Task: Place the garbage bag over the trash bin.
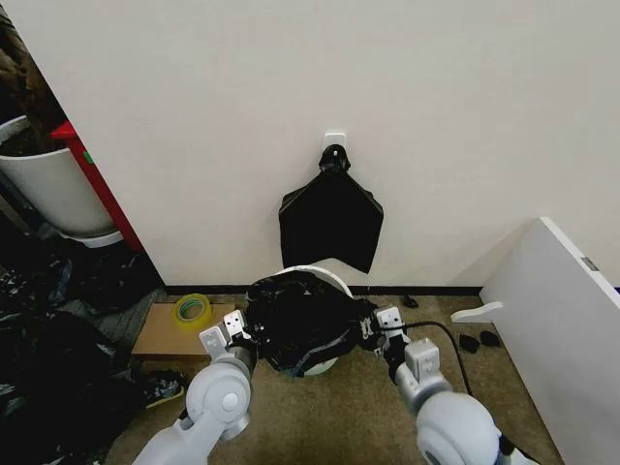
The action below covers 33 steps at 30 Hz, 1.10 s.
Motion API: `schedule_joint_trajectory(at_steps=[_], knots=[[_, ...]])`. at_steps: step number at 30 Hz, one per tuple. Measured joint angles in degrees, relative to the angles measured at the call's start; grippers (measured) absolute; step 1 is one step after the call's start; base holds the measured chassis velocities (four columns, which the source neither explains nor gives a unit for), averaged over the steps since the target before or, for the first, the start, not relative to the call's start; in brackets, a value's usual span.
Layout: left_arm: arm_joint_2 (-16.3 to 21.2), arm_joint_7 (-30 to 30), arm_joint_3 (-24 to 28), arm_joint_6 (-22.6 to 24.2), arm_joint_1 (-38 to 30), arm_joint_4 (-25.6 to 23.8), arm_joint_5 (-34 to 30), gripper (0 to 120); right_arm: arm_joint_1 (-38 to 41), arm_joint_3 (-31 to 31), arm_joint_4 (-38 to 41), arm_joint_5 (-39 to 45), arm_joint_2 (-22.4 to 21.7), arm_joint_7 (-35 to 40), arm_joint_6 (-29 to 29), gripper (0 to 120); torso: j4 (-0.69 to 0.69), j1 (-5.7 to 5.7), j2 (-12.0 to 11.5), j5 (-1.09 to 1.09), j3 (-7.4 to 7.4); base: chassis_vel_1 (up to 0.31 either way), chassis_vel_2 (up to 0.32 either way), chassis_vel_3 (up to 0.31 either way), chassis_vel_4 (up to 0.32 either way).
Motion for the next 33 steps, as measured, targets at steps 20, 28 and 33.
schedule_joint_trajectory(at_steps=[20,28,33], knots=[[4.8,14.1,1.3,-0.6,6.5,-4.3,21.1,1,13.3,-3.6,0.5,17.5,-7.3,-11.9,0.3,100,0.01,0.0,0.0,0.0,0.01,0.0,0.0,0.0,0.0],[5.2,16.2,1.6,-1.4,7.8,-4.7,25.4,1,20.5,-8.3,-4.5,24.8,-5.5,-10.1,-2.5,100,0.0,0.01,0.0,-0.01,0.01,0.0,0.0,0.0,0.0],[5.2,16.5,1.7,-1.7,8.0,-4.7,26.3,1,23.1,-10.8,-7.6,26.1,-3.9,-9.0,-3.8,84,0.0,0.01,0.0,-0.01,0.01,0.0,0.0,0.0,0.0]])
